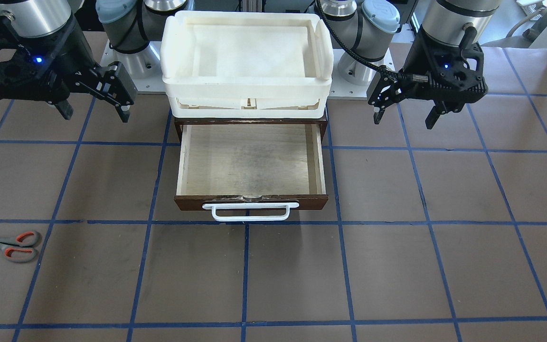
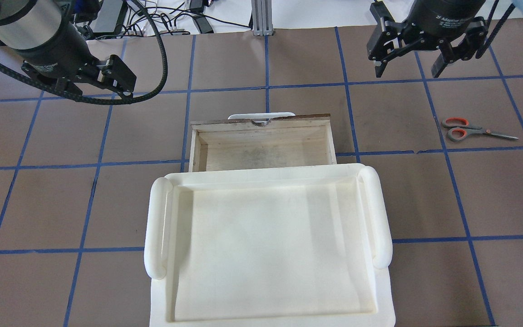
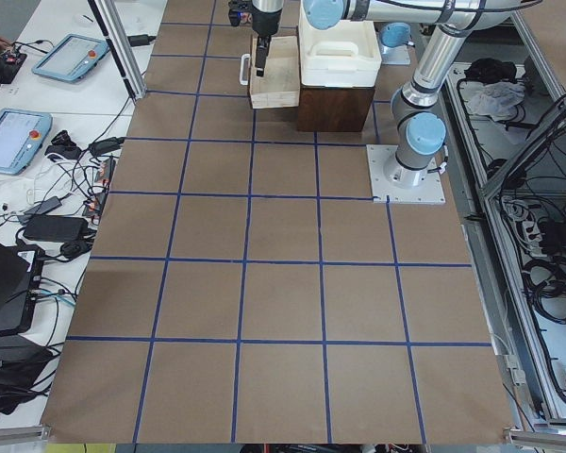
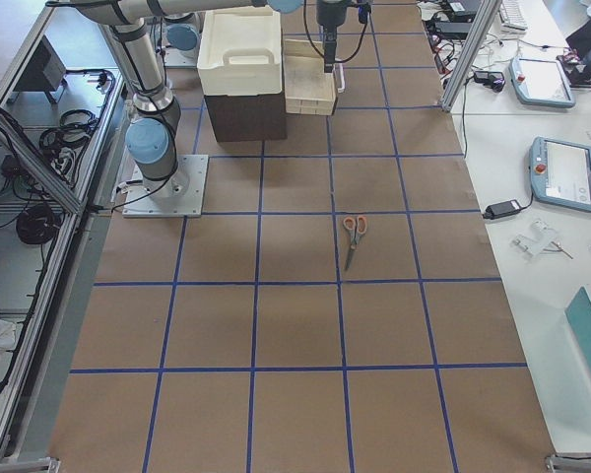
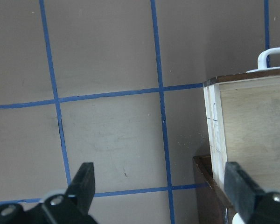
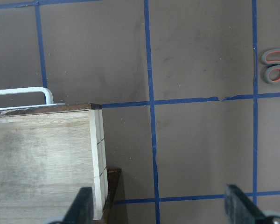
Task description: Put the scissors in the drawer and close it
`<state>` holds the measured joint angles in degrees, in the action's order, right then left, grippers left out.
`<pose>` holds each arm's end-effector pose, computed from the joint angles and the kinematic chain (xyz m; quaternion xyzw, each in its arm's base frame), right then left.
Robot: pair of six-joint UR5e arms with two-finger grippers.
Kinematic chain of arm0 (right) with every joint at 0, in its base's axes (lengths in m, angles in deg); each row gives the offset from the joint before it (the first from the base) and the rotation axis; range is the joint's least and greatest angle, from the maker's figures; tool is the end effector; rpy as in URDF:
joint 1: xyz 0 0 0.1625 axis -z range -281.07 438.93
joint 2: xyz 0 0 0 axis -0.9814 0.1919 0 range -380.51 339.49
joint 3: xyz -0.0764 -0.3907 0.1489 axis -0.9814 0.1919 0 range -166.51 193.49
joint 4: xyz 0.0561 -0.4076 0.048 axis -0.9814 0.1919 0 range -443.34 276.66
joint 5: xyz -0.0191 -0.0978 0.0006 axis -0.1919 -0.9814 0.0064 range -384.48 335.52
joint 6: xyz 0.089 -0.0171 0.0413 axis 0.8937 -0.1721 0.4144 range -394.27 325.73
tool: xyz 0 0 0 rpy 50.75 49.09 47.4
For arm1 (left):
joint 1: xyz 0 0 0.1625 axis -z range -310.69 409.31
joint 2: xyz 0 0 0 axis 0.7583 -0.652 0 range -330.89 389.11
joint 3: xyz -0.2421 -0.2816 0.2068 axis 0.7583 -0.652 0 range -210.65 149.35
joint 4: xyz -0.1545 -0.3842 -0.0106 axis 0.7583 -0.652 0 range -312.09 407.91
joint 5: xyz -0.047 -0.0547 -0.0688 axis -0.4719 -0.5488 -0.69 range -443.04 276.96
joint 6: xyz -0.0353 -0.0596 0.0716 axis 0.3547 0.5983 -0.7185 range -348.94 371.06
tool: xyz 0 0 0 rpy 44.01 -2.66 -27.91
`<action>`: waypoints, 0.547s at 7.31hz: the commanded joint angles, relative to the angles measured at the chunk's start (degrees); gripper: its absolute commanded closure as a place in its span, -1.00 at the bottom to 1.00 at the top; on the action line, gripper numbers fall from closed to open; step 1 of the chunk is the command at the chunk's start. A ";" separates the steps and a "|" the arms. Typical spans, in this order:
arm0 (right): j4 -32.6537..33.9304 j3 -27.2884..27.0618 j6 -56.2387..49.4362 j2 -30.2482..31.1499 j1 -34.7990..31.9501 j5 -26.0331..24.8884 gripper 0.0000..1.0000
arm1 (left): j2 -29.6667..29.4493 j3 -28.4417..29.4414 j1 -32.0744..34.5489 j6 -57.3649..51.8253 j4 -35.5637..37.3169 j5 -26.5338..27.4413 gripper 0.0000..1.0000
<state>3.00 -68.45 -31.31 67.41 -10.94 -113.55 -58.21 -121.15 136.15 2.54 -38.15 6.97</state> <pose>0.1338 -0.5094 0.5327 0.0267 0.9994 -0.0202 0.0086 -0.1066 -0.4884 0.5137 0.0467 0.9975 -0.0531 0.0055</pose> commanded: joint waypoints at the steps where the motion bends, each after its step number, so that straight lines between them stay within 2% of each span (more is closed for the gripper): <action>1: 0.05 -0.07 -0.06 -0.03 -0.04 -0.06 -1.00 | -0.04 -0.03 0.00 0.17 0.02 -0.02 -1.00; 4: -1.87 -0.16 -0.33 0.23 0.31 0.04 -1.00 | -0.04 -0.03 0.00 0.18 0.02 -0.10 -1.00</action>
<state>1.98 -68.59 -31.63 67.48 -10.71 -113.36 -58.25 -121.18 136.15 2.71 -38.13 6.90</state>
